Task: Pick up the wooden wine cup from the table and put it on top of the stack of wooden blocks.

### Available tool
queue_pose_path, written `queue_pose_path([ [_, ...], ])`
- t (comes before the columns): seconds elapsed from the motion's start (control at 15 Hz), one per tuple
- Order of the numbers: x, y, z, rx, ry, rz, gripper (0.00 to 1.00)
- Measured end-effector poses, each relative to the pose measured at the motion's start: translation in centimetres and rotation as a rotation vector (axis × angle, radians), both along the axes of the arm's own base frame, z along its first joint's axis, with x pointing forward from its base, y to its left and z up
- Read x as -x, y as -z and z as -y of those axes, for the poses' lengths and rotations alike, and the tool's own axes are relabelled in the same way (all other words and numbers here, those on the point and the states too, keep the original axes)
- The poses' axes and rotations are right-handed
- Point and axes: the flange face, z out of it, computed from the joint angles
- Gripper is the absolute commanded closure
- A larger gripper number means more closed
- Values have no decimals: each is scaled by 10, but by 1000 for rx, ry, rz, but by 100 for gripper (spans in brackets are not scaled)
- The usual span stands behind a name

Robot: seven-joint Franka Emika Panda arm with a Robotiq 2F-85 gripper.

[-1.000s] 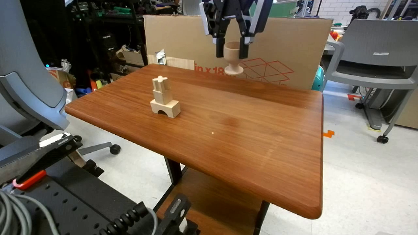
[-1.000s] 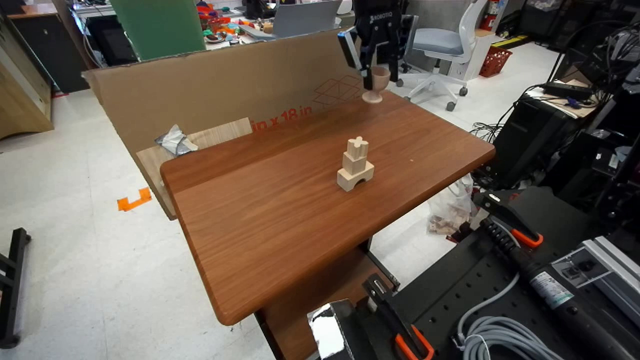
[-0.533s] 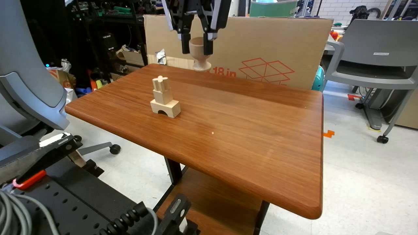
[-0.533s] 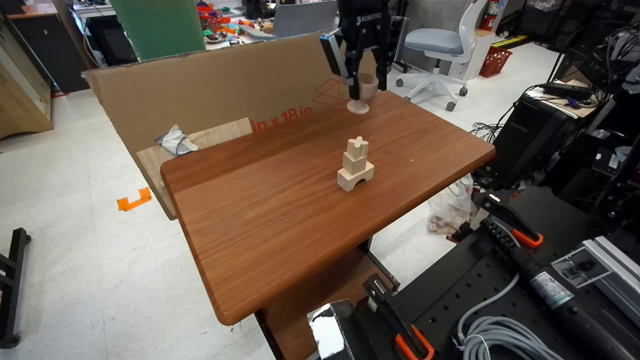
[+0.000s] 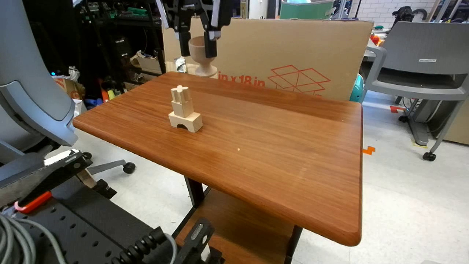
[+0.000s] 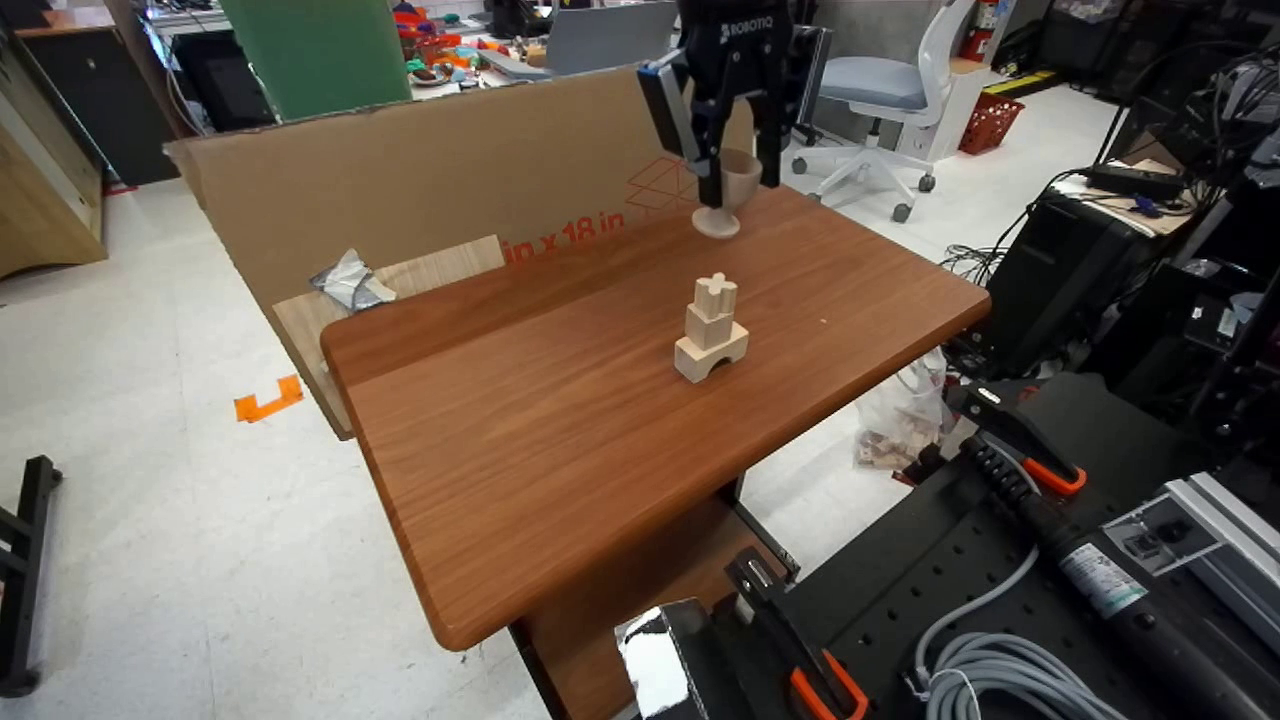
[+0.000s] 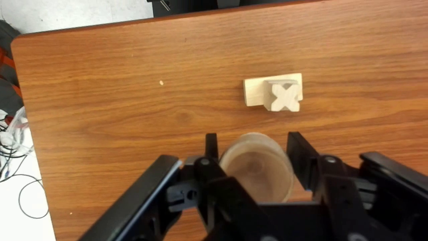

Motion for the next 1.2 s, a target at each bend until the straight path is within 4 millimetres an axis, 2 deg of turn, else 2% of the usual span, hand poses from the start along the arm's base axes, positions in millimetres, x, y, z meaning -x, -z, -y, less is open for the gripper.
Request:
queue_pose_path([
  [0.4,17,1,-17,-8,-29,-17,71],
  [1.2,22,7,-27,-1,23,-28,71],
])
